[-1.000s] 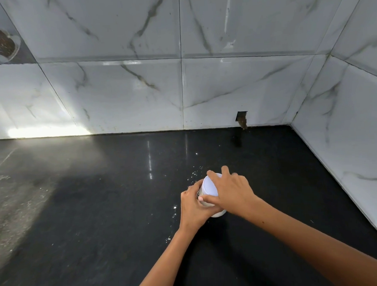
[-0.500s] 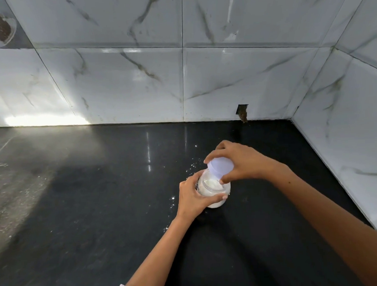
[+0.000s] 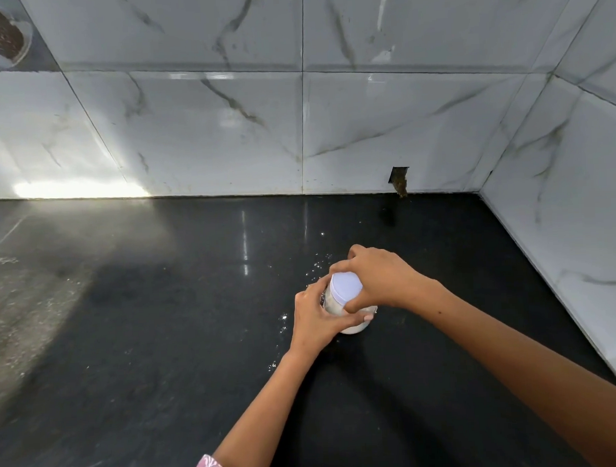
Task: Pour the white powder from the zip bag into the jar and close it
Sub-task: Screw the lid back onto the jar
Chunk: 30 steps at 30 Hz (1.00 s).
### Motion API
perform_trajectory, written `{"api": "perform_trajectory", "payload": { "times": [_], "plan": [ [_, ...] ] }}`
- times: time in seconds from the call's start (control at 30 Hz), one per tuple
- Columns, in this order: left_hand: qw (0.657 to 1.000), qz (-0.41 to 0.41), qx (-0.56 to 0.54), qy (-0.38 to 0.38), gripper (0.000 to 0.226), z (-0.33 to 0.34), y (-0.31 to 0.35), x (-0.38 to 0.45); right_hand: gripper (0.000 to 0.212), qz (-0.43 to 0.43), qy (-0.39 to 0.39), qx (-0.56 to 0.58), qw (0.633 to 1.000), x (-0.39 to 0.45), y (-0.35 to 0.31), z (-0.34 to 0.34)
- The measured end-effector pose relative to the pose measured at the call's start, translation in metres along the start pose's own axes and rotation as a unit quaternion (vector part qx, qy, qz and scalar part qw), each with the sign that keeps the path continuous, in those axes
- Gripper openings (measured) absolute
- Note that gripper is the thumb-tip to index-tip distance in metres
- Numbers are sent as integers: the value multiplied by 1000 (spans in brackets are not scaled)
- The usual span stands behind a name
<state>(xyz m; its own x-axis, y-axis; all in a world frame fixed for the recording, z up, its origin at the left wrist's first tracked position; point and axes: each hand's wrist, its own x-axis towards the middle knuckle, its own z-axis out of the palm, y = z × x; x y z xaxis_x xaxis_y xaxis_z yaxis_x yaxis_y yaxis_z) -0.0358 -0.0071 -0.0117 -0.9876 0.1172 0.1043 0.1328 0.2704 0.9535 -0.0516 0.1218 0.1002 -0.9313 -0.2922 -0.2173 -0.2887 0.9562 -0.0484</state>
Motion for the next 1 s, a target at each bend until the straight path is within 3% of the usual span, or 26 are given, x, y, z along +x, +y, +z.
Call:
{"api": "perform_trajectory", "payload": {
  "times": [0.13,0.3,0.4,0.47,0.57,0.67,0.73,0.8,0.87,0.93,1.0],
  "plan": [
    [1000,-7,-7,-3,69,0,0,-1,70,101,57,-56,992,8,-15,3],
    [1000,5,6,-1,73,0,0,-1,81,163,21,-54,985,6,-3,-13],
    [1000,6,1,8,73,0,0,0,61,38,-39,3,999,-3,13,-15],
    [1000,8,3,9,72,1,-1,0,72,-27,-89,46,995,-9,8,-14],
    [1000,-2,-4,5,77,1,0,0,53,19,-24,-2,1000,-5,0,-10],
    [1000,3,-4,6,77,1,2,1,71,75,37,-37,996,-4,6,-12],
    [1000,-3,-3,8,78,1,3,1,71,69,63,-47,995,-8,14,-9],
    [1000,-3,2,11,78,2,1,0,61,27,19,-14,999,-14,21,-4],
    [1000,-3,6,10,77,2,0,0,65,-8,-45,50,998,-16,21,1],
    [1000,-3,7,10,77,3,0,-1,58,22,6,95,995,-17,19,1],
    [1000,-2,22,22,78,3,0,-1,79,91,93,159,979,-17,19,-6]
  ]
}}
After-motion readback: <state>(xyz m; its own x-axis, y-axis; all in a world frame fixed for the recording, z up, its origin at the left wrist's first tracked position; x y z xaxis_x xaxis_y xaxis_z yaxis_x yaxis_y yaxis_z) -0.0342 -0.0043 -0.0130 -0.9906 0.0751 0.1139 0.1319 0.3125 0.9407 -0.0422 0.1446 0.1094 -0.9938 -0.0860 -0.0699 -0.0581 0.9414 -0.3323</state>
